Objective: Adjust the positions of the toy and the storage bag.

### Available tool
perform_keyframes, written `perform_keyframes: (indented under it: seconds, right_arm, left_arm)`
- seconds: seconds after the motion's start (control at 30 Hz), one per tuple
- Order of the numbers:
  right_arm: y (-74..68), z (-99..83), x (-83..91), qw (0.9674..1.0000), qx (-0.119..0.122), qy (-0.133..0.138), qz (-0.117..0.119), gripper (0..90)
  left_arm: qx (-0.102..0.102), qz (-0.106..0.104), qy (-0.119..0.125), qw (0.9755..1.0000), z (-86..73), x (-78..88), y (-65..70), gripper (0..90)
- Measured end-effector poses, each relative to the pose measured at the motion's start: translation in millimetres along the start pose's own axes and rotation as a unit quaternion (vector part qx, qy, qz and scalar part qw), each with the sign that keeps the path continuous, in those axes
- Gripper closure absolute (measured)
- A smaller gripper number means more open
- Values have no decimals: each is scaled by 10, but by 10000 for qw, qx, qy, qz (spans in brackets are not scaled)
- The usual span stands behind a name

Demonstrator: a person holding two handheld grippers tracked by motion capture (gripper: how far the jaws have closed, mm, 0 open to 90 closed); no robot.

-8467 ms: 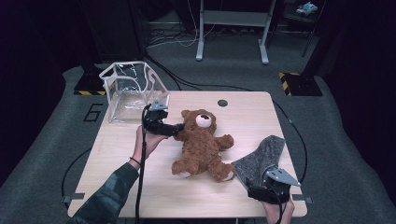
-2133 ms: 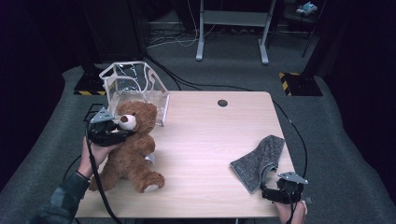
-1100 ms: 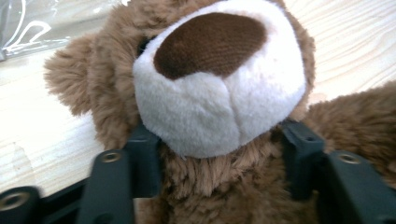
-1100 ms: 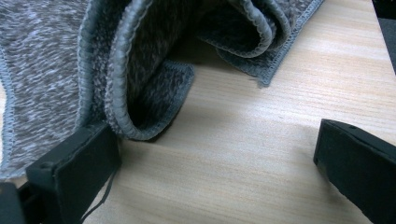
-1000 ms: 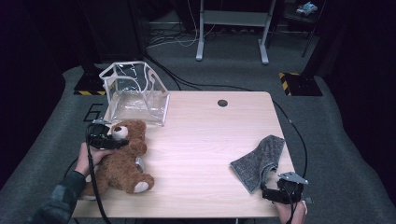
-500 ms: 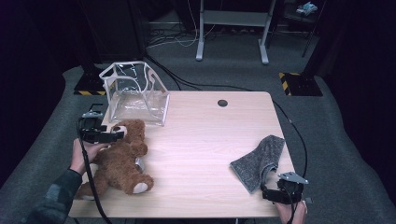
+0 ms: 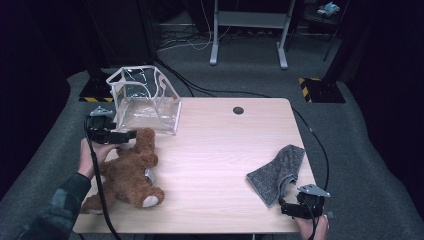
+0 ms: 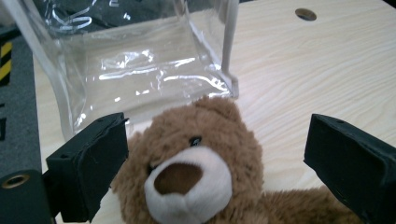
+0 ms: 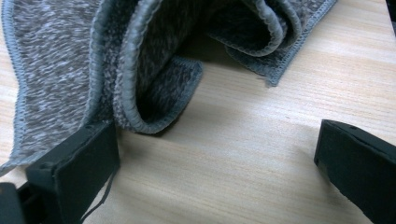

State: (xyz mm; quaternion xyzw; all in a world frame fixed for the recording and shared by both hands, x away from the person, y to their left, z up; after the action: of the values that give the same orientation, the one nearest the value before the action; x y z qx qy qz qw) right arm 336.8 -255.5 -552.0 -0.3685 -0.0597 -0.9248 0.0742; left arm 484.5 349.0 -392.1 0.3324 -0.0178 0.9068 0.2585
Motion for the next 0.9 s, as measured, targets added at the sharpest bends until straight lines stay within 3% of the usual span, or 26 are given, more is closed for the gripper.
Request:
perform_keyframes:
  seconds: [0.2, 0.37, 0.67, 0.9]
  right_arm:
    - [-3, -3, 1, 10000, 30, 7, 39, 0]
    - [0, -6, 1, 10000, 58, 25, 33, 0]
    - [-8, -10, 6, 9999, 111, 36, 101, 0]
    - [-10, -13, 7, 9998, 129, 41, 126, 0]
  left_arm:
    - [-268, 52, 130, 9995, 226, -61, 91, 73]
    - [-391, 26, 76, 9992, 409, -174, 179, 63]
    - [-510, 50, 167, 9985, 672, -358, 245, 59]
    - [-530, 156, 315, 9980, 798, -459, 221, 76]
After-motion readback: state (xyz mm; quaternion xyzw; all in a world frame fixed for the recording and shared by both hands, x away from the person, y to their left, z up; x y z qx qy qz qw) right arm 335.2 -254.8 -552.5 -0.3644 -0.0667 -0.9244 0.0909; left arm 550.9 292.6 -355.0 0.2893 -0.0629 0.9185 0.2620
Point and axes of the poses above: each handheld gripper's, and its own axes: x roughly backward along the jaws, z roughly out of its top, y roughly to its right, the point moved 3 cm from there along -x, roughly forward along the jaws, and after that the axes turned 5 degrees about -z, right-handed, at the moved point
